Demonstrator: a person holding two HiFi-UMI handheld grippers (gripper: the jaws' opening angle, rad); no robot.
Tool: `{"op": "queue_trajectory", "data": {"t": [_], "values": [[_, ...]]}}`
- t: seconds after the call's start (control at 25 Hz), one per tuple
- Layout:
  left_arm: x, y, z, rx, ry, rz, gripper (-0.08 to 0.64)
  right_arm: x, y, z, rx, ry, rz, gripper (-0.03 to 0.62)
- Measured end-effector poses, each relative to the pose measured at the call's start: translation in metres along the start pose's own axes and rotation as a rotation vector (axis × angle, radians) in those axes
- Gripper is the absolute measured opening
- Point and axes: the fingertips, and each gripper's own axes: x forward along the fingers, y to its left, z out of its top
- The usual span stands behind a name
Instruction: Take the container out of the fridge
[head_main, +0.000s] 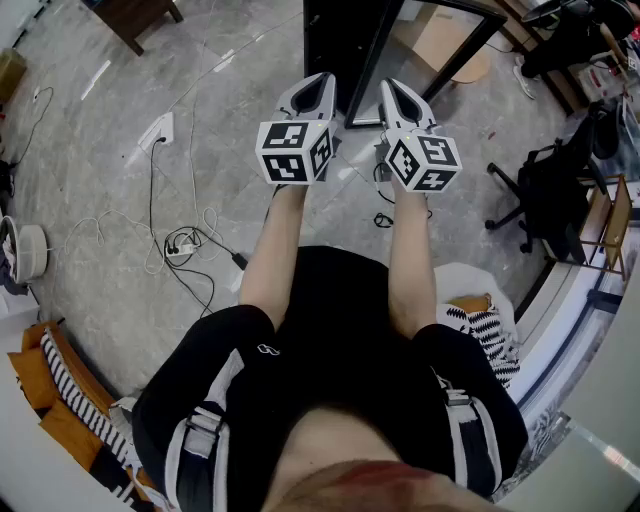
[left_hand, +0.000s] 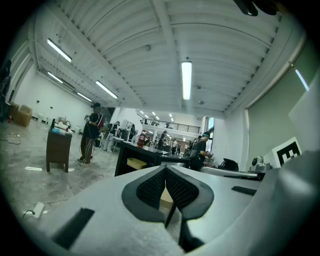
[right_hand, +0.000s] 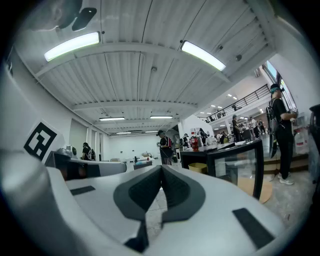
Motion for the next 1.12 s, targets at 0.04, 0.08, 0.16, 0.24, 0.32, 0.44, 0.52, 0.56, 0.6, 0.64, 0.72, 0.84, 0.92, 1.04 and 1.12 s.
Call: {"op": "queue_trajectory", "data": {"t": [0.04,0.08,0.16,0.24,0.32,0.44,0.52,0.56,0.6,0.64,0.72,0.84,0.92,1.04,1.12], "values": [[0.0,0.002,0.0,0.0,0.002,-0.002,0.011,0.002,0.002,-0.001,-0.001,0.002,0.0,0.012],[-0.001,0.004,0.0,-0.001,0.003,-0.004,0.011,0.003,0.003,-0.001,-0.002,0.004,0.0,0.011],[-0.001,0.009,0.0,-0.002,0.004,-0.009,0.009,0.007,0.007,-0.002,-0.002,0.0,-0.005,0.011],[0.0,0.015,0.002,-0.003,0.002,-0.015,0.009,0.012,0.006,0.001,0.01,-0.029,-0.03,0.012],[0.002,0.021,0.004,-0.006,0.004,-0.023,0.011,0.016,0.001,0.004,0.039,-0.064,-0.074,0.012],[-0.004,0.031,0.003,-0.018,0.015,-0.03,0.009,0.017,-0.002,0.003,0.052,-0.06,-0.139,0.012],[-0.011,0.041,0.001,-0.029,0.017,-0.025,0.009,0.017,0.002,0.002,0.063,-0.07,-0.158,0.012],[-0.013,0.048,0.0,-0.033,0.018,-0.018,0.009,0.019,0.006,0.001,0.066,-0.076,-0.158,0.012],[-0.014,0.054,-0.002,-0.038,0.021,-0.012,0.009,0.021,0.01,-0.002,0.066,-0.074,-0.156,0.012],[-0.015,0.06,-0.004,-0.044,0.026,-0.006,0.011,0.023,0.013,-0.007,0.064,-0.066,-0.155,0.012],[-0.016,0.068,-0.009,-0.055,0.036,0.0,0.009,0.026,0.015,-0.017,0.073,-0.048,-0.155,0.012],[-0.015,0.075,-0.007,-0.062,0.031,-0.001,0.011,0.033,0.015,-0.017,0.082,-0.051,-0.154,0.012],[-0.01,0.078,-0.003,-0.056,0.023,-0.003,0.011,0.041,0.013,-0.012,0.077,-0.06,-0.148,0.012],[0.003,0.082,-0.007,-0.047,0.032,0.005,0.009,0.054,0.006,-0.017,0.083,-0.051,-0.142,0.012],[0.016,0.088,-0.011,-0.04,0.043,0.011,0.009,0.07,-0.007,-0.025,0.093,-0.028,-0.151,0.012]]}}
